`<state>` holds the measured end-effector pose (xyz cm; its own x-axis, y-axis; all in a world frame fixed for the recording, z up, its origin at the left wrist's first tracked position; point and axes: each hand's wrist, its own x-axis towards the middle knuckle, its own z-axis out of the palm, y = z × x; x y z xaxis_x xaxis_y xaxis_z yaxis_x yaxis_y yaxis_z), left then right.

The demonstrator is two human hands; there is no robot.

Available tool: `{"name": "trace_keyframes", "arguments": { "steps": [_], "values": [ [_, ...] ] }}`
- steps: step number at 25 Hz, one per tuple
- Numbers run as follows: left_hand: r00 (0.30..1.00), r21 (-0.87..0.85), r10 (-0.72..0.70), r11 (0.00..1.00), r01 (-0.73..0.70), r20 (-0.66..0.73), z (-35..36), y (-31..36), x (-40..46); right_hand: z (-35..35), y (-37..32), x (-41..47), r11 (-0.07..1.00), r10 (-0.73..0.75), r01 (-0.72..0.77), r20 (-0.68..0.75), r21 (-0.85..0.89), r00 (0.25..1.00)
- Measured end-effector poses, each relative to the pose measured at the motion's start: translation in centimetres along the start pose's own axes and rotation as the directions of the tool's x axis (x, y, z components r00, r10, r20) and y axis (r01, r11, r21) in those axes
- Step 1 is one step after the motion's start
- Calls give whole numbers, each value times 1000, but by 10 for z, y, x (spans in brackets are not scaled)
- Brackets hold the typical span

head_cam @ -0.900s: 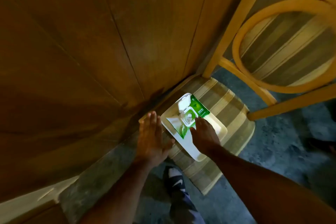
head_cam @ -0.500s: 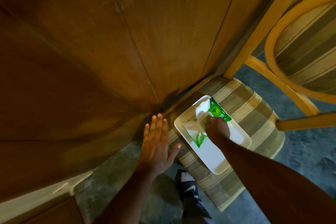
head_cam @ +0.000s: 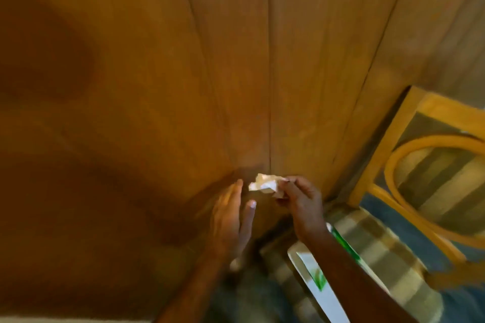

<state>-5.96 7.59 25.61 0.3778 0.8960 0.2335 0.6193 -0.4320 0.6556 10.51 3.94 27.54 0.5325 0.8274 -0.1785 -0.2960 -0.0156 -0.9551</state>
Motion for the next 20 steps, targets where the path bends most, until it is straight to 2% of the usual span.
{"name": "trace_keyframes", "arguments": {
  "steps": [1, 2, 4, 6, 9, 12, 14, 17, 18, 20],
  "values": [
    [997, -94, -64, 994, 60, -41, -39, 12, 12, 31, -30, -8, 999, -53, 52, 91, 15, 994],
    [991, -188, -82, 980, 62, -101, -86, 22, 20, 65, -60, -20, 993, -113, 107, 167, 41, 979],
    [977, -367, -60, 930, -21, -206, -165, 40, 26, 116, -101, -44, 976, -216, 199, 264, 90, 940],
    [948, -423, -48, 901, -95, -315, -234, 52, 18, 160, -134, -74, 960, -275, 240, 308, 147, 911],
    [891, -450, -102, 885, -122, -442, -307, 51, -3, 200, -166, -100, 944, -277, 222, 220, 243, 936],
    [790, -549, -238, 823, -145, -565, -363, 43, -24, 224, -193, -118, 907, -186, 134, 94, 400, 978],
    [759, -699, -357, 693, -176, -545, -381, 44, -29, 235, -202, -127, 863, -112, 41, 111, 503, 987],
    [753, -878, -495, 419, -231, -434, -390, 59, -32, 260, -207, -147, 840, -34, -122, 275, 529, 961],
    [742, -891, -521, 392, -230, -421, -390, 63, -32, 268, -209, -153, 841, -18, -153, 309, 520, 951],
    [706, -869, -554, 460, -182, -441, -391, 70, -34, 281, -215, -158, 851, 1, -176, 335, 494, 942]
  ]
}}
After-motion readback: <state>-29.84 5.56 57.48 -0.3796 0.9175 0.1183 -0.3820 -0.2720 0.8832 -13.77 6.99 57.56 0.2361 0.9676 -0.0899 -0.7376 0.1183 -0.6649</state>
